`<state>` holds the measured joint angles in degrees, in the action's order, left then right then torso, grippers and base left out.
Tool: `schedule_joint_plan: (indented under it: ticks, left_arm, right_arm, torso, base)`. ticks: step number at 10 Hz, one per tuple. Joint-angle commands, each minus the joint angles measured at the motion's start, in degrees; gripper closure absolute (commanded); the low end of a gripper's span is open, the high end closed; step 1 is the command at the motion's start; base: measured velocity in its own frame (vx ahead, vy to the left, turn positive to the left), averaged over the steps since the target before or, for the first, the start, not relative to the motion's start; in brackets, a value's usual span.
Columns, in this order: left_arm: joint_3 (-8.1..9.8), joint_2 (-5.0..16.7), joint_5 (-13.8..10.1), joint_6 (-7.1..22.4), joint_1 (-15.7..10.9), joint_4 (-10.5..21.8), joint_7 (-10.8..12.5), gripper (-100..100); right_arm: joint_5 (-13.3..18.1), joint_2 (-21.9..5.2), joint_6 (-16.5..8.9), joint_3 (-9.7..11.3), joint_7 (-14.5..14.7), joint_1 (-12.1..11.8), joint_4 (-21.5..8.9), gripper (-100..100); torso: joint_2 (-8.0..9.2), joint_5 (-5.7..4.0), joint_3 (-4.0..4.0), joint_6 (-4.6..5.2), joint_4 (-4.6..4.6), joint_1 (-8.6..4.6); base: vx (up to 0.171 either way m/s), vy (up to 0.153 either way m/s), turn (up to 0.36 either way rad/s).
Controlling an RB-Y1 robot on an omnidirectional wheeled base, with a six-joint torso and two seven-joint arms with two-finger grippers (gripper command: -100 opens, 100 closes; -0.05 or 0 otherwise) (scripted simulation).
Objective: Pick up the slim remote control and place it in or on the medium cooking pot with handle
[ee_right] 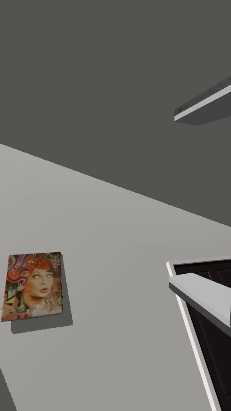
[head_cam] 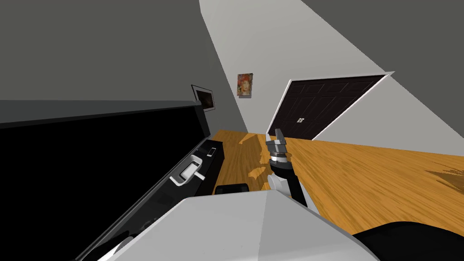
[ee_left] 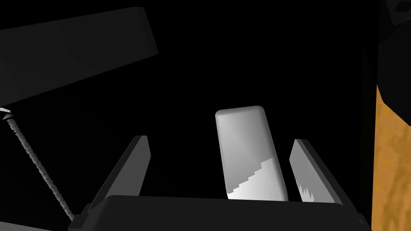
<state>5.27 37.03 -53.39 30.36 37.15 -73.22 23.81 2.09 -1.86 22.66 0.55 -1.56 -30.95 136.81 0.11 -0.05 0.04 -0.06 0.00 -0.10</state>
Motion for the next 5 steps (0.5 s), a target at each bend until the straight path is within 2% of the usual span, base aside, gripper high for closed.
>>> schedule_joint_plan:
  ticks: [1, 2, 3, 4, 5]
  left_arm:
    - [-0.37, 0.2, -2.1, 0.8, 0.1, 2.9, 0.1, -100]
    - [-0.61, 0.2, -3.7, 1.9, 0.2, 4.6, 0.5, -100]
    - [-0.61, 0.2, -3.7, 1.9, 0.2, 4.8, 0.5, -100]
    - [-0.86, 0.2, -5.2, 2.8, 0.3, 6.2, 0.9, -100]
    - [-0.86, 0.2, -5.2, 2.8, 0.3, 6.7, 0.9, -100]
  right_arm:
    - [0.0, 0.0, 0.0, 0.0, 0.0, 0.0, 0.0, 0]
    - [0.0, 0.0, 0.0, 0.0, 0.0, 0.0, 0.0, 0]
    - [0.0, 0.0, 0.0, 0.0, 0.0, 0.0, 0.0, 0]
    - [0.0, 0.0, 0.0, 0.0, 0.0, 0.0, 0.0, 0]
    - [0.0, 0.0, 0.0, 0.0, 0.0, 0.0, 0.0, 0]
  torso:
    - [0.00, 0.00, 0.00, 0.00, 0.00, 0.00]
    - [0.04, 0.00, 0.02, 0.01, 0.01, 0.00]
    - [0.05, 0.00, 0.03, 0.01, 0.01, 0.06]
    - [0.03, 0.02, 0.02, 0.01, 0.01, 0.08]
    - [0.03, 0.01, 0.02, 0.01, 0.01, 0.08]
  base:
    - [0.010, 0.017, -0.069]
    - [0.016, 0.039, -0.107]
    - [0.016, 0.041, -0.031]
    - [0.016, 0.037, -0.057]
    - [0.014, 0.028, -0.029]
